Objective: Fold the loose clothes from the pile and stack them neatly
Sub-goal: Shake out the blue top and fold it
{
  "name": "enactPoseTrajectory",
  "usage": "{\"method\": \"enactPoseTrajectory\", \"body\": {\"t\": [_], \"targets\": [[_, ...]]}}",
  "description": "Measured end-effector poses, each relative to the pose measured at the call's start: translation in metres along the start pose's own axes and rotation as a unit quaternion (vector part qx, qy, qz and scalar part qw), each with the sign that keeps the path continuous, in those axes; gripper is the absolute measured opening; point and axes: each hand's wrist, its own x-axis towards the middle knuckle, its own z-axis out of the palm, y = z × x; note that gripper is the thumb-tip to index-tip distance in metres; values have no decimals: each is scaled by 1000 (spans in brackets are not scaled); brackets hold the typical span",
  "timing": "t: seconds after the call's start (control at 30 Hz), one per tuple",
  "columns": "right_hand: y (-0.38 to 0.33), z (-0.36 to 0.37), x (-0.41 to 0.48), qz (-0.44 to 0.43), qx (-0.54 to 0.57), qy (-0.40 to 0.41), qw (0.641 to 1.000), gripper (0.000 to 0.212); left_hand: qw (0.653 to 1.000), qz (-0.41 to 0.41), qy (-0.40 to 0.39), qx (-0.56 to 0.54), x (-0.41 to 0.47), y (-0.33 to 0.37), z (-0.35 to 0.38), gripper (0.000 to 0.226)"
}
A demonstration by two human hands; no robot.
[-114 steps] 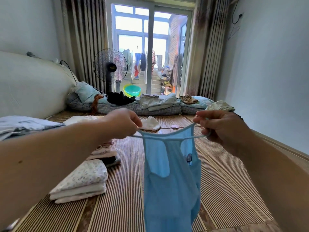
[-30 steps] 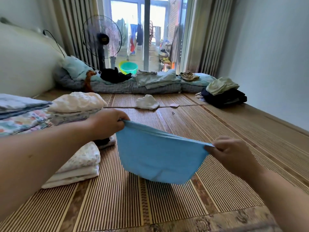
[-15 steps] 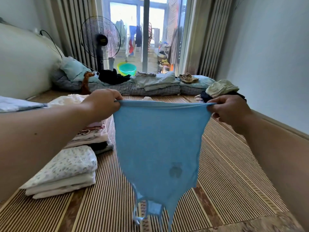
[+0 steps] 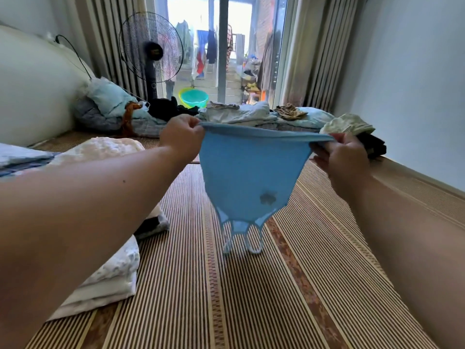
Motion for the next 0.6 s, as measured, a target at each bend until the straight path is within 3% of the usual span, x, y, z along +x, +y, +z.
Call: {"method": "enactPoseTrajectory", "body": {"t": [0.17, 0.3, 0.43, 0.6], "targets": [[-13, -12, -31, -44, -5, -3, 999, 16, 998, 61, -2, -5, -22, 7, -19, 11], [-12, -46, -83, -11, -133, -57, 989, 14, 990, 71, -98, 76, -74, -12, -39, 14], [8, -89, -147, 58, -342, -150, 926, 3, 968, 19, -221, 119, -155, -54, -52, 18], [42, -120, -205, 173, -367, -208, 890, 10, 919, -9, -339, 200, -240, -93, -59, 17]]}}
